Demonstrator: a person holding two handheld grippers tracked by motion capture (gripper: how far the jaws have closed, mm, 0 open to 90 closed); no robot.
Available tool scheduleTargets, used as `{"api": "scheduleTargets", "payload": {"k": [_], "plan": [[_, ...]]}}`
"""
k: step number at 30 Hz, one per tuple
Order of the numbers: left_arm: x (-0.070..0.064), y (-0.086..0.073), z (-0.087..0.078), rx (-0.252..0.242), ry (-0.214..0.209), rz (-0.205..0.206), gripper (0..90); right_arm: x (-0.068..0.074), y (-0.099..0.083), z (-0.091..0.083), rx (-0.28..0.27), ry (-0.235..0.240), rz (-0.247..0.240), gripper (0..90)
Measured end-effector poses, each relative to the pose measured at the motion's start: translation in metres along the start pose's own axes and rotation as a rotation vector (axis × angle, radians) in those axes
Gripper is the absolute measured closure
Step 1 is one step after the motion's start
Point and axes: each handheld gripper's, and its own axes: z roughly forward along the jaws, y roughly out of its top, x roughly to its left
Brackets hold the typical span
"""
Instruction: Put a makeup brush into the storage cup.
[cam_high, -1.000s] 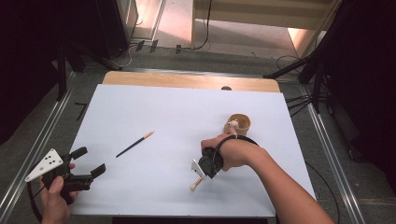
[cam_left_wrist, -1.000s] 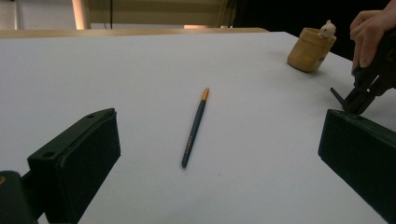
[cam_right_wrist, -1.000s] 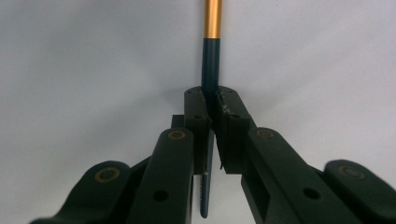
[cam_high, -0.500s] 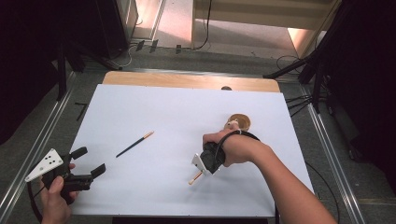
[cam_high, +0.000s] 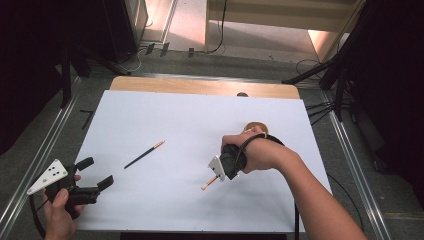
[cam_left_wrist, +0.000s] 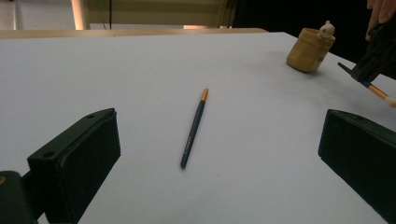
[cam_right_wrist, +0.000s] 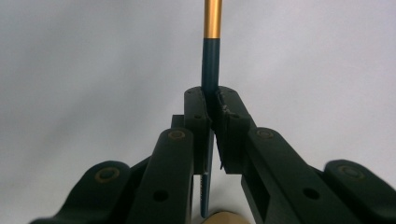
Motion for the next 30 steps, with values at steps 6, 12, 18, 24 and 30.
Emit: {"api": "scheduleTargets", "payload": {"k": [6, 12, 18, 24, 30], "plan": [[0.0, 0.0, 0.001, 0.001, -0.002, 0.002, 0.0, 0.001, -0.002, -0.004, -0.017, -0.018, 0.009, 84.9], [0.002, 0.001, -0.003, -0.015, 0.012, -0.003, 0.0, 0.0, -0.005, -0.01, -0.049, -0.036, 0.033, 85.0], [0.001, 0.0, -0.002, -0.014, 0.007, -0.001, 0.0, 0.0, -0.009, -0.015, -0.079, -0.056, 0.054, 84.9], [0.0, 0.0, -0.002, -0.01, 0.008, -0.001, 0.0, 0.003, -0.014, -0.022, -0.103, -0.074, 0.086, 85.0], [0.0, 0.0, 0.0, -0.01, 0.006, 0.0, 0.0, 0.005, -0.018, -0.028, -0.136, -0.102, 0.119, 85.0]]}}
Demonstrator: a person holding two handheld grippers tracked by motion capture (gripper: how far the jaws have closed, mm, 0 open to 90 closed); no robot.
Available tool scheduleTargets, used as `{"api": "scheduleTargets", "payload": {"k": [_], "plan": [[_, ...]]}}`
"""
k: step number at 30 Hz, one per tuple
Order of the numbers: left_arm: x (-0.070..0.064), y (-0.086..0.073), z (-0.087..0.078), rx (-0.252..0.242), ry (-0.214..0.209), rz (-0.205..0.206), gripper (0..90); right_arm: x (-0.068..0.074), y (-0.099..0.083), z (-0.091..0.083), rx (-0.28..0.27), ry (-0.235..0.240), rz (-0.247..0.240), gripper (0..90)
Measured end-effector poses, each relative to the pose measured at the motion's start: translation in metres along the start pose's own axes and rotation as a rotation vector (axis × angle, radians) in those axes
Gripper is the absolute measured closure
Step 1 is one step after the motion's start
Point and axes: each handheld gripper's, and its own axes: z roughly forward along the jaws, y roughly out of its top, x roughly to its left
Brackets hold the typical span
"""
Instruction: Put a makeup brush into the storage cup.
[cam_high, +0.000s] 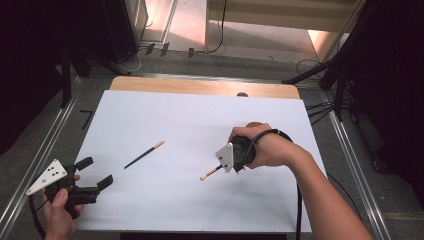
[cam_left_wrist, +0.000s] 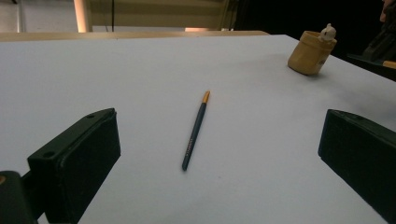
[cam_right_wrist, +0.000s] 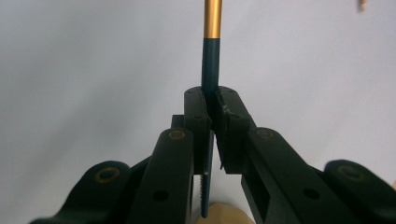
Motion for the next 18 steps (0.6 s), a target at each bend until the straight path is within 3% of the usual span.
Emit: {"api": "scheduleTargets", "payload": {"k": [11, 18], "plan": [[0.001, 0.0, -0.001, 0.002, 0.003, -0.004, 0.0, -0.002, -0.01, -0.018, -0.088, -0.096, 0.112, 84.9], [0.0, 0.0, 0.0, 0.003, 0.001, 0.0, 0.0, -0.002, -0.014, -0.029, -0.198, -0.157, 0.205, 84.9]]}}
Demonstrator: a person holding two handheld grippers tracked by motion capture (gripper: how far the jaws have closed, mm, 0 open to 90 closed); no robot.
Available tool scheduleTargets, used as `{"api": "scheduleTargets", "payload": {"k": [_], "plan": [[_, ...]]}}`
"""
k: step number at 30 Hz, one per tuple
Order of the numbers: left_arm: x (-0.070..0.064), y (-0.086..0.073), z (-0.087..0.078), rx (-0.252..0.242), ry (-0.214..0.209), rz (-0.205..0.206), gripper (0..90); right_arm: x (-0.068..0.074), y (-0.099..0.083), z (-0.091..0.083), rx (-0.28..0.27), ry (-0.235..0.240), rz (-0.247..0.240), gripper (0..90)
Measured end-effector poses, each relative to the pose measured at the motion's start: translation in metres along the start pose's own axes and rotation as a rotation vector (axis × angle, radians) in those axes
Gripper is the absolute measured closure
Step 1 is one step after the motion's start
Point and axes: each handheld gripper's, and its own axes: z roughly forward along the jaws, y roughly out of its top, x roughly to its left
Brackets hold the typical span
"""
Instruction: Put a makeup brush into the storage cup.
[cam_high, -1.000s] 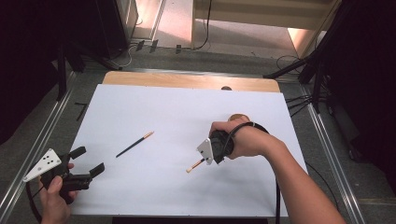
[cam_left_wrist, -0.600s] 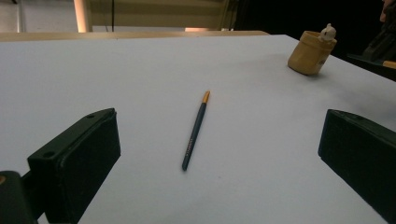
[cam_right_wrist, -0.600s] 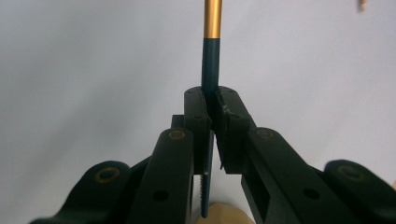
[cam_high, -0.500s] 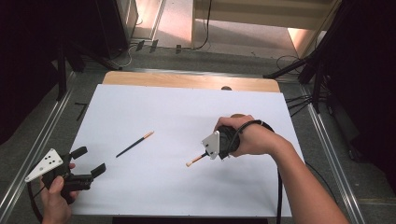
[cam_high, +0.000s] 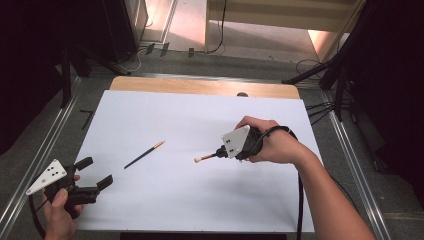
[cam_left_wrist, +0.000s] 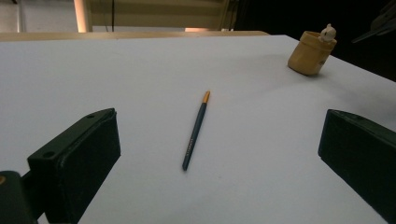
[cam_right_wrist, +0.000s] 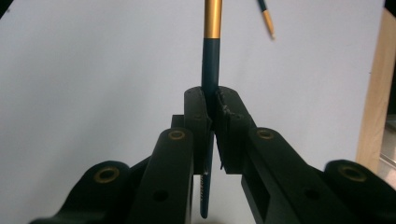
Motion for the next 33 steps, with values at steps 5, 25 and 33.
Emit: {"api": "scheduleTargets", "payload": {"k": [5, 25, 33], "plan": [[-0.001, 0.0, 0.001, -0.001, -0.003, 0.0, 0.0, -0.002, -0.008, -0.006, -0.06, -0.051, 0.079, 84.8], [-0.001, 0.0, 0.001, 0.005, -0.004, 0.005, 0.0, -0.007, -0.036, -0.026, -0.24, -0.189, 0.307, 84.8], [-0.001, 0.0, 0.001, -0.002, -0.007, 0.0, 0.0, -0.01, -0.043, -0.035, -0.334, -0.236, 0.384, 84.8]]}}
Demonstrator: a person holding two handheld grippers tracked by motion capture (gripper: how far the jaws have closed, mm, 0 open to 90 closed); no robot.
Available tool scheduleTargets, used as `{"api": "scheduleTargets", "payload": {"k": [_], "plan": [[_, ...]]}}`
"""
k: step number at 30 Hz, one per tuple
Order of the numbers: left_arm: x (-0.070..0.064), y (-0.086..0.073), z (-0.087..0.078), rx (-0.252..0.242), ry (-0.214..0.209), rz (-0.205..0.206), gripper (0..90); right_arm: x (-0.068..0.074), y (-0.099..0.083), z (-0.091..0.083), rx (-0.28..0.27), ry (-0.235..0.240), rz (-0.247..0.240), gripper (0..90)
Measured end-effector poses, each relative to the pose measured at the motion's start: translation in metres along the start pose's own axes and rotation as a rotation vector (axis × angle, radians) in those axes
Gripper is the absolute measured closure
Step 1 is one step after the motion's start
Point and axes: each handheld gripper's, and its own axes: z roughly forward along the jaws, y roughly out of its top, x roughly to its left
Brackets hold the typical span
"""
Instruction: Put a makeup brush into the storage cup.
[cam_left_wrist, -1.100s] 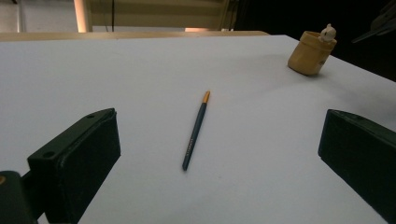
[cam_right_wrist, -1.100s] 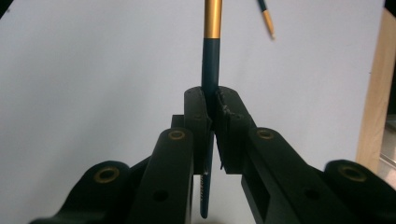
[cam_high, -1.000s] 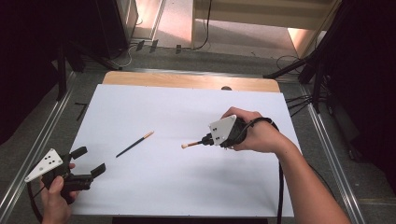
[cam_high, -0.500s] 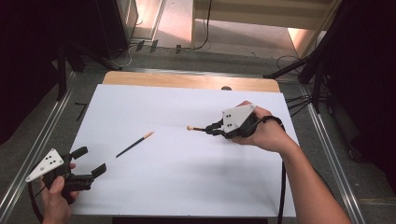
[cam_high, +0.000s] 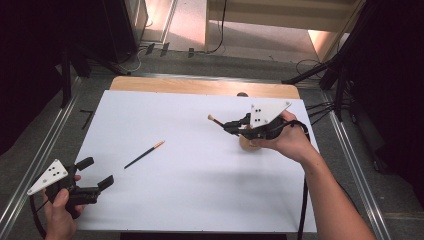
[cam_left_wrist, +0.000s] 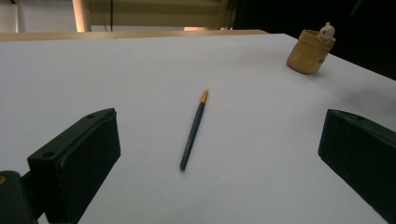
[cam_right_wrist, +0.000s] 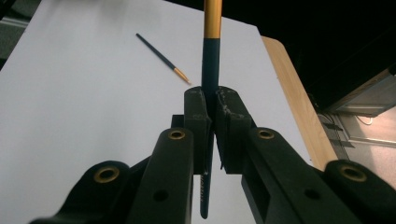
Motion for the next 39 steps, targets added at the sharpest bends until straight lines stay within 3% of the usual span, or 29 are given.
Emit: {"api": "scheduleTargets", "payload": {"k": [15, 20, 39], "plan": [[0.0, 0.0, 0.0, 0.011, 0.002, 0.006, 0.0, -0.009, -0.012, -0.015, -0.129, -0.154, 0.159, 84.9], [0.0, 0.0, 0.0, 0.006, 0.001, 0.001, 0.0, -0.011, -0.019, -0.02, -0.193, -0.18, 0.221, 84.9], [0.0, 0.0, 0.0, 0.012, 0.0, 0.007, 0.0, -0.013, -0.043, -0.037, -0.274, -0.364, 0.348, 85.0]]}}
